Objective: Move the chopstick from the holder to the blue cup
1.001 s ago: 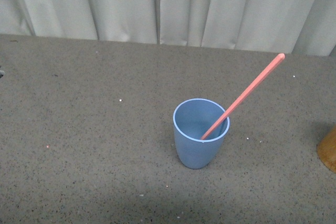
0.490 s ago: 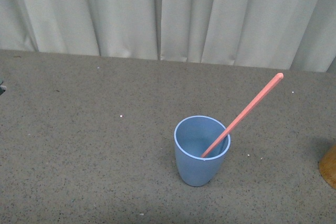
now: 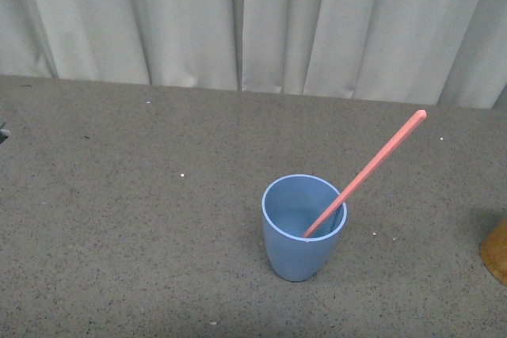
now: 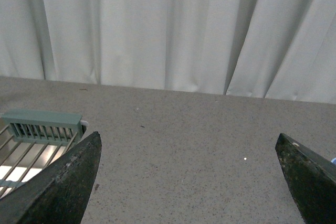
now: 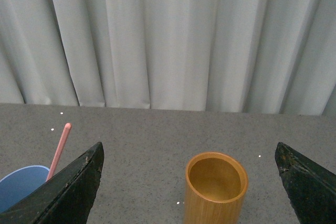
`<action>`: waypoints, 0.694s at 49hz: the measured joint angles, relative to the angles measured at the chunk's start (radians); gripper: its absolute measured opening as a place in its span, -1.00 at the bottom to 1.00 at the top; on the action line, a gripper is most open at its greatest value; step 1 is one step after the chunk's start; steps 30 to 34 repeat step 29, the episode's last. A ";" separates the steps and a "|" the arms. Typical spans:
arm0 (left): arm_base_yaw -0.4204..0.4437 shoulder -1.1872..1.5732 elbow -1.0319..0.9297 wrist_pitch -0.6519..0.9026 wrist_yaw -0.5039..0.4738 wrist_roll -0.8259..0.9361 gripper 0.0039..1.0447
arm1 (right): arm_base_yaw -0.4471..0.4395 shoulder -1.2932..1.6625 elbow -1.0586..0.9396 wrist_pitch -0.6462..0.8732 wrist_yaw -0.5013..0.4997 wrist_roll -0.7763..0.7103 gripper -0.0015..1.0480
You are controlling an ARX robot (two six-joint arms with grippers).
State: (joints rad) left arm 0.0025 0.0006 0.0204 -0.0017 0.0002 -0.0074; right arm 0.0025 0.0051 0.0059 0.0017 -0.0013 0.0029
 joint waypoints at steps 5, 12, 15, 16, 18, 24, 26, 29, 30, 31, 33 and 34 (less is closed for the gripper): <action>0.000 0.000 0.000 0.000 0.000 0.000 0.88 | 0.000 0.000 0.000 0.000 0.000 0.000 0.81; 0.000 0.000 0.000 0.000 0.000 0.000 0.88 | 0.000 0.000 0.000 0.000 0.000 0.000 0.81; 0.000 0.000 0.000 0.000 0.000 0.000 0.88 | 0.000 0.000 0.000 0.000 0.000 0.000 0.81; 0.000 0.000 0.000 0.000 0.000 0.000 0.88 | 0.000 0.000 0.000 0.000 0.000 0.000 0.81; 0.000 0.000 0.000 0.000 0.000 0.000 0.88 | 0.000 0.000 0.000 0.000 0.000 0.000 0.81; 0.000 0.000 0.000 0.000 0.000 0.000 0.88 | 0.000 0.000 0.000 0.000 0.000 0.000 0.81; 0.000 0.000 0.000 0.000 0.000 0.000 0.88 | 0.000 0.000 0.000 0.000 0.000 0.000 0.81; 0.000 0.000 0.000 0.000 0.000 0.000 0.88 | 0.000 0.000 0.000 0.000 0.000 0.000 0.81; 0.000 0.000 0.000 0.000 0.000 0.000 0.88 | 0.000 0.000 0.000 0.000 0.000 0.000 0.81; 0.000 0.000 0.000 0.000 0.000 0.000 0.88 | 0.000 0.000 0.000 0.000 0.000 0.000 0.81; 0.000 0.000 0.000 0.000 0.000 0.000 0.88 | 0.000 0.000 0.000 0.000 0.000 0.000 0.81; 0.000 0.000 0.000 0.000 0.000 0.000 0.88 | 0.000 0.000 0.000 0.000 0.000 0.000 0.81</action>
